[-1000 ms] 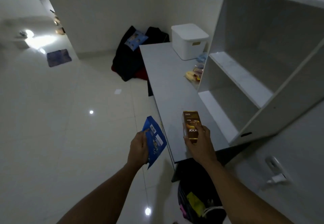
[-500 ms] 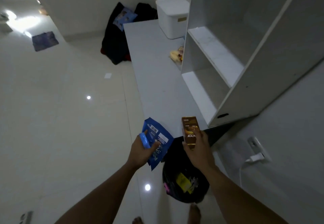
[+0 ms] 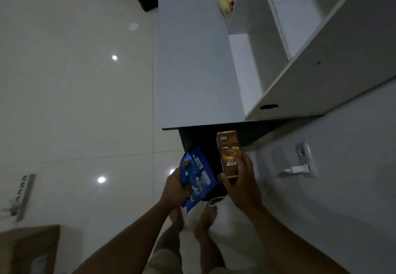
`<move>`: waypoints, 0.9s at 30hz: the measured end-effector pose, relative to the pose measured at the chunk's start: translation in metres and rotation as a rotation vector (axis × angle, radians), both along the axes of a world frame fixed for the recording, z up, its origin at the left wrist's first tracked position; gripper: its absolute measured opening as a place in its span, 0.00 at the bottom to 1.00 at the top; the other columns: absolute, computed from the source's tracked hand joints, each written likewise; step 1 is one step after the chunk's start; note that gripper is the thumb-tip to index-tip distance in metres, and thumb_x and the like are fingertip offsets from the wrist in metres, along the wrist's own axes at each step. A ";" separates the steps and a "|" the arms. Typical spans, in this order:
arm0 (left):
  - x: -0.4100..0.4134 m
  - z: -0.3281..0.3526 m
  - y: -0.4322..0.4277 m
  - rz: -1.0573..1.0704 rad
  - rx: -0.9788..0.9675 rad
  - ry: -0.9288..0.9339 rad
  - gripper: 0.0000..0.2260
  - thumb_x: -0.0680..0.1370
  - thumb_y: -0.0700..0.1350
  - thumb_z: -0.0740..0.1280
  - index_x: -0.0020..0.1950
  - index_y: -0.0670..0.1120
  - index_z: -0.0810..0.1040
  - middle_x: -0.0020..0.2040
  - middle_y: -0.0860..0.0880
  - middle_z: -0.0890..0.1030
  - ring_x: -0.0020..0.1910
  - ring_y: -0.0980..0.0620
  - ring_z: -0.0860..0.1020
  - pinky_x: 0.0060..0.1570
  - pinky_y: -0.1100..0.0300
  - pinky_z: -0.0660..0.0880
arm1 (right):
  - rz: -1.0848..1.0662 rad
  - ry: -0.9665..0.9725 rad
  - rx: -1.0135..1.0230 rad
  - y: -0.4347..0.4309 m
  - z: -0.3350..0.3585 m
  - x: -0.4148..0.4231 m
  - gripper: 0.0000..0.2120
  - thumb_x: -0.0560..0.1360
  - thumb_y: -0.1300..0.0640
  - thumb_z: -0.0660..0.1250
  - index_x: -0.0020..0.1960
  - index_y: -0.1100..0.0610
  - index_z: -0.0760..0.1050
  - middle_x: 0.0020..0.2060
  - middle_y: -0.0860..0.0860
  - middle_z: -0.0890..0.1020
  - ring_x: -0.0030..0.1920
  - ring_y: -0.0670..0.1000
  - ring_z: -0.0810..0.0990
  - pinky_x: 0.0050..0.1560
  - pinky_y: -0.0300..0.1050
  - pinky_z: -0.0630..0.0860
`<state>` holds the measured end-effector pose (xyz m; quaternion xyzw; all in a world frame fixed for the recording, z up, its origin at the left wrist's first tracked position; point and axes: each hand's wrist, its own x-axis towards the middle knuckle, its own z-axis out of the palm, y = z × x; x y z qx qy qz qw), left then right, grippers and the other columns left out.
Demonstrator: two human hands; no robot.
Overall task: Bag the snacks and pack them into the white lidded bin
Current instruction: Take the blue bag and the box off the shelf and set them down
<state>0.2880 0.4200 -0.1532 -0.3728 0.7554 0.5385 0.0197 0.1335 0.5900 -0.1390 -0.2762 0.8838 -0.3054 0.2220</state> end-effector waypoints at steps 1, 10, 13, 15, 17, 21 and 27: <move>0.003 -0.009 0.003 -0.004 0.010 -0.019 0.25 0.75 0.36 0.70 0.69 0.51 0.68 0.59 0.50 0.78 0.55 0.53 0.79 0.48 0.77 0.74 | 0.012 -0.021 0.018 0.006 -0.007 0.003 0.37 0.74 0.44 0.68 0.77 0.49 0.55 0.76 0.52 0.56 0.71 0.57 0.67 0.57 0.55 0.80; 0.011 -0.096 -0.007 -0.084 -0.003 -0.152 0.27 0.75 0.36 0.68 0.72 0.51 0.68 0.60 0.50 0.77 0.56 0.52 0.77 0.48 0.78 0.68 | -0.086 -0.145 0.221 0.005 -0.090 0.020 0.37 0.73 0.45 0.70 0.76 0.46 0.55 0.75 0.51 0.58 0.69 0.56 0.71 0.54 0.55 0.82; 0.004 -0.122 -0.013 -0.079 0.023 -0.203 0.26 0.75 0.37 0.69 0.71 0.48 0.68 0.61 0.47 0.77 0.56 0.50 0.77 0.50 0.68 0.73 | -0.121 -0.181 0.265 -0.003 -0.123 0.023 0.36 0.73 0.43 0.70 0.75 0.46 0.56 0.74 0.52 0.59 0.67 0.57 0.73 0.52 0.56 0.82; -0.002 -0.137 -0.017 -0.093 0.028 -0.230 0.25 0.75 0.38 0.69 0.70 0.46 0.69 0.60 0.46 0.77 0.56 0.49 0.77 0.53 0.59 0.76 | -0.129 -0.182 0.269 -0.008 -0.142 0.026 0.36 0.73 0.44 0.71 0.75 0.48 0.57 0.73 0.53 0.60 0.66 0.57 0.73 0.52 0.54 0.82; -0.009 -0.159 -0.021 -0.111 0.037 -0.262 0.24 0.74 0.39 0.70 0.69 0.46 0.69 0.59 0.46 0.77 0.55 0.48 0.78 0.52 0.57 0.77 | -0.137 -0.187 0.277 -0.012 -0.169 0.026 0.36 0.73 0.45 0.71 0.75 0.50 0.59 0.73 0.55 0.61 0.66 0.58 0.73 0.53 0.53 0.81; -0.020 -0.198 -0.024 -0.147 0.035 -0.301 0.21 0.74 0.40 0.70 0.66 0.44 0.71 0.55 0.48 0.79 0.50 0.49 0.80 0.47 0.59 0.77 | -0.147 -0.207 0.286 -0.014 -0.214 0.027 0.35 0.73 0.45 0.71 0.75 0.53 0.61 0.74 0.55 0.60 0.67 0.59 0.72 0.54 0.55 0.81; -0.040 -0.235 -0.024 -0.170 0.065 -0.292 0.24 0.76 0.40 0.68 0.71 0.46 0.69 0.56 0.46 0.81 0.49 0.50 0.80 0.45 0.61 0.75 | -0.178 -0.223 0.291 -0.013 -0.254 0.020 0.36 0.72 0.45 0.72 0.75 0.52 0.60 0.72 0.53 0.62 0.67 0.59 0.72 0.52 0.56 0.81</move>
